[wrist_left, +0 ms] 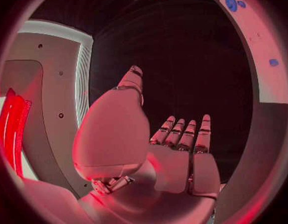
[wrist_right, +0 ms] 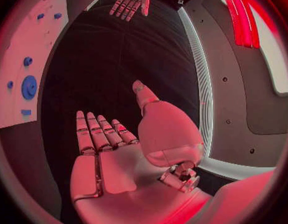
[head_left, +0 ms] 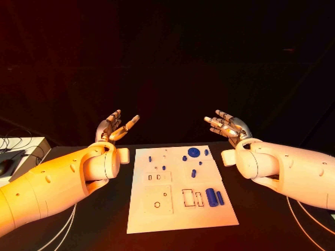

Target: Assemble the parts on the task board

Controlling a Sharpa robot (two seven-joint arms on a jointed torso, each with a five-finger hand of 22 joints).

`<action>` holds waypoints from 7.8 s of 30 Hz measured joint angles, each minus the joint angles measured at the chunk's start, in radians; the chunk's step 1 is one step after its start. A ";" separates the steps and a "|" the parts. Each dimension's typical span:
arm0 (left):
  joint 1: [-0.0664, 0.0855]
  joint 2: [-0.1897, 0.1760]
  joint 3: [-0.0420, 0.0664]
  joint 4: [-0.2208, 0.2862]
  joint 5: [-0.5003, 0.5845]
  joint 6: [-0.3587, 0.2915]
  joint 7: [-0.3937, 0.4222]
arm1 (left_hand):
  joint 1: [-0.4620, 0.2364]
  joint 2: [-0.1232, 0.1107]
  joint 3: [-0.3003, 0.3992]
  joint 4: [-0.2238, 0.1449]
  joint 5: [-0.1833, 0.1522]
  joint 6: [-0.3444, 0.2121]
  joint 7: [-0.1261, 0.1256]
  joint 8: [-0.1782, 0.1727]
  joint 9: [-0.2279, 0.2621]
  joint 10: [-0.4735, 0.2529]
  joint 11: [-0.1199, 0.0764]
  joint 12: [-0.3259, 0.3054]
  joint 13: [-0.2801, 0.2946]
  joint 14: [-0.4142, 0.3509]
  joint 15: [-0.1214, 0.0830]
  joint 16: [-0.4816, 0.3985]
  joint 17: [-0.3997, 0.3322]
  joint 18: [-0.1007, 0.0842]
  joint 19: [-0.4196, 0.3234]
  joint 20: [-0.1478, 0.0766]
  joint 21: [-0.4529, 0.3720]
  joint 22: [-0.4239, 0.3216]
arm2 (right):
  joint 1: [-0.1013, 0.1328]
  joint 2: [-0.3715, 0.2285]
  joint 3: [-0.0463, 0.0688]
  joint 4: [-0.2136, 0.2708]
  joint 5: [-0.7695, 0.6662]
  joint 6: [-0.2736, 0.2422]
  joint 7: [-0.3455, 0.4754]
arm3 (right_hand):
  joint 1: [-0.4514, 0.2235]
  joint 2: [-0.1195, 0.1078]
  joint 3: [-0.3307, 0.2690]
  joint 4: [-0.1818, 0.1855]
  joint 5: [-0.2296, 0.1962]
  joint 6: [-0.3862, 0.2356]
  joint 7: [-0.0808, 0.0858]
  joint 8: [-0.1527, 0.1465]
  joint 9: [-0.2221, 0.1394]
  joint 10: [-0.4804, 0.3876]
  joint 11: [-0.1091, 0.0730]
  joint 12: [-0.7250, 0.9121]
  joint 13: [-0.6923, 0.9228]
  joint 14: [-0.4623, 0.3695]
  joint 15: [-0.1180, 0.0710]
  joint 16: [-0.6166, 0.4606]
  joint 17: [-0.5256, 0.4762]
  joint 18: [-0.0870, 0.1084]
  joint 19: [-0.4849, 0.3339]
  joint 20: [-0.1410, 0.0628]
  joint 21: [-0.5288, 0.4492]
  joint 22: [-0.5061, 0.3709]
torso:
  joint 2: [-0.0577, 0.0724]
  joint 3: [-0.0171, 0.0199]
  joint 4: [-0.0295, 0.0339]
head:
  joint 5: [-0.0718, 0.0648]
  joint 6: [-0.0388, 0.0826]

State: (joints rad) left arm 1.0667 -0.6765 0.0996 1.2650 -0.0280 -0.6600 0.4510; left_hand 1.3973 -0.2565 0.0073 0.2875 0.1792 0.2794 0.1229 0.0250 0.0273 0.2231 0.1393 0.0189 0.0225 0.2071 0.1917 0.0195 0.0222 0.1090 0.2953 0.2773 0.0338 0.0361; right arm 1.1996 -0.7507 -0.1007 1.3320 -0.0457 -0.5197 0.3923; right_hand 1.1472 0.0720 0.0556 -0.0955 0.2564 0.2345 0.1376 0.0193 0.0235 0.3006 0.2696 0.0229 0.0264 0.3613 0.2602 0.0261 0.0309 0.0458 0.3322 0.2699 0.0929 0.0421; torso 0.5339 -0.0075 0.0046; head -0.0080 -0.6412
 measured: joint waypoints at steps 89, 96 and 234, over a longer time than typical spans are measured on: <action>-0.030 -0.237 0.003 0.321 -0.056 0.346 -0.056 | 0.008 0.240 0.045 -0.264 -0.009 0.602 0.052 0.031 0.028 0.808 0.013 0.042 0.035 1.013 -0.086 0.049 0.076 0.043 0.746 -0.136 0.275 0.042 | 0.060 0.086 -0.006 -0.085 -1.656 0.133 -0.478 | 0.143 -0.221 0.143 -0.052 0.133 0.872 -0.004 0.044 0.051 0.975 -0.214 0.064 0.134 1.072 -0.298 0.663 0.928 0.012 1.133 -0.319 1.392 1.266 | 0.156 -0.0424 0.1043 | -0.101 -0.028; -0.031 -0.237 0.003 0.319 -0.058 0.349 -0.060 | 0.008 0.240 0.042 -0.261 -0.009 0.602 0.052 0.031 0.029 0.808 0.013 0.042 0.035 1.013 -0.086 0.049 0.075 0.043 0.746 -0.136 0.271 0.041 | 0.054 0.085 -0.006 -0.082 -1.680 0.145 -0.506 | 0.142 -0.219 0.149 -0.041 0.133 0.862 0.005 0.044 0.049 0.972 -0.212 0.048 0.114 1.100 -0.305 0.713 0.778 0.008 1.134 -0.327 1.364 1.266 | 0.162 -0.0451 0.1103 | -0.104 -0.027; -0.035 -0.226 0.008 0.291 -0.096 0.357 -0.077 | 0.004 0.244 0.047 -0.251 -0.009 0.602 0.052 0.031 0.028 0.808 0.013 0.042 0.035 1.010 -0.082 0.049 0.074 0.043 0.743 -0.132 0.267 0.040 | 0.059 0.268 0.022 -0.258 -1.725 0.008 -0.631 | 0.138 -0.101 0.260 -0.071 0.094 0.970 -0.031 0.040 0.066 0.972 -0.214 0.033 0.040 1.084 -0.307 0.871 0.399 0.008 1.134 -0.341 1.268 1.266 | 0.221 -0.0690 0.1318 | -0.106 -0.011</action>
State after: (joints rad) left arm 1.0320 -0.9027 0.1077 1.5560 -0.1244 -0.3028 0.3744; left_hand 1.4010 -0.0122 0.0540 0.0360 0.1701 0.8813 0.1748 0.0556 0.0555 1.0315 0.1522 0.0609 0.0571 1.2166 0.1092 0.0685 0.0965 0.1523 1.0381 0.1448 0.3009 0.0761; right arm 1.2582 -0.4832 -0.0790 1.0739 -1.7705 -0.5116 -0.2384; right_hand 1.2849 -0.0293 0.3157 -0.1660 0.3507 1.2045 0.1070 0.0596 0.0895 1.2723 0.0554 0.0563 0.0661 1.4454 -0.0467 0.8975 0.4299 0.0535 1.4660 -0.0710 1.3610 1.3077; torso 0.7544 -0.0765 0.1364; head -0.1139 -0.6518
